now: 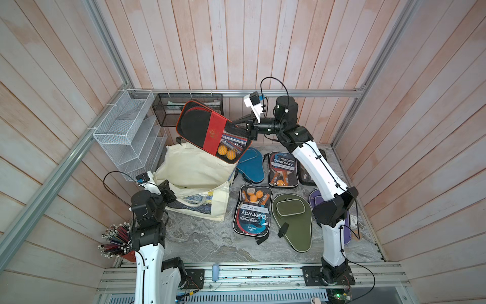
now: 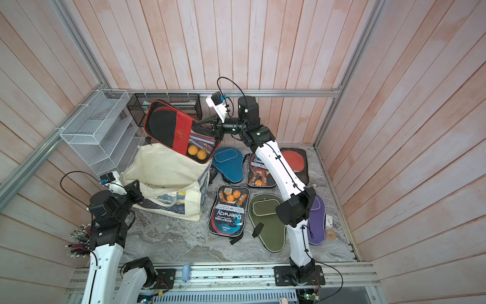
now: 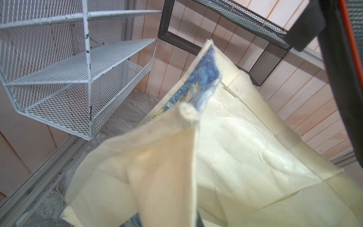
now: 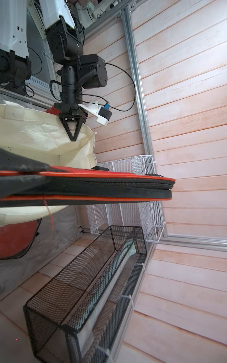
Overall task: Remove the ping pong set from the canvas bag
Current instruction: Pick up the ping pong set from the canvas bag, then place the ping pong set at the center of the board.
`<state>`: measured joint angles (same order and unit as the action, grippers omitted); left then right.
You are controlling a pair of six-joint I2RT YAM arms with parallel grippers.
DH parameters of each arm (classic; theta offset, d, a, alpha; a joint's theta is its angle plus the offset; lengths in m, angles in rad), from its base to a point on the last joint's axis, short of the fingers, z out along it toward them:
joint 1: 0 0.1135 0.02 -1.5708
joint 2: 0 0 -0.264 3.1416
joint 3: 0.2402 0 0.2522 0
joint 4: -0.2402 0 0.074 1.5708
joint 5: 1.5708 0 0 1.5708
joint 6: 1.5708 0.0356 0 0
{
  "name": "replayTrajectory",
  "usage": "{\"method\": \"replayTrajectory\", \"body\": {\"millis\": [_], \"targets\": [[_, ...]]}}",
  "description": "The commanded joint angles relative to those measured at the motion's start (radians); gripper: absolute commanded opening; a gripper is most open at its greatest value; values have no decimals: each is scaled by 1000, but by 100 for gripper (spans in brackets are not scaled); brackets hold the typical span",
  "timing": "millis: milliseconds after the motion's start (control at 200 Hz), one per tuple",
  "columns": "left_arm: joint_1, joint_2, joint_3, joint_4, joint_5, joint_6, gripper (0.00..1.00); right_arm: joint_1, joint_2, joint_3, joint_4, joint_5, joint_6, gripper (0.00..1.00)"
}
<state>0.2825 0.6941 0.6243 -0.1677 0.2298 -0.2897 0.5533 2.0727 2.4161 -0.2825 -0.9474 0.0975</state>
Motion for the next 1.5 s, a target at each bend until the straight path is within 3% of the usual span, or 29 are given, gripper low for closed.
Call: {"method": "replayTrajectory", "body": {"millis": [0,380,640,940,1275,1495], "targets": [[4,-5,8,48,-3,3,0,-40,-102,1,108,23,-14,0],[3,49,192,64,-26,28,0,-229,-357,-365,141,110,-36,0],[3,180,375,164,69,20,0,-301,-527,-680,236,145,2,0],[-3,299,535,296,195,-72,0,-302,-638,-947,253,163,9,0],[-28,369,631,368,206,-84,0,-295,-675,-1081,264,140,45,0],[-39,416,689,379,195,-52,0,-113,-612,-1078,210,144,8,0]]}}
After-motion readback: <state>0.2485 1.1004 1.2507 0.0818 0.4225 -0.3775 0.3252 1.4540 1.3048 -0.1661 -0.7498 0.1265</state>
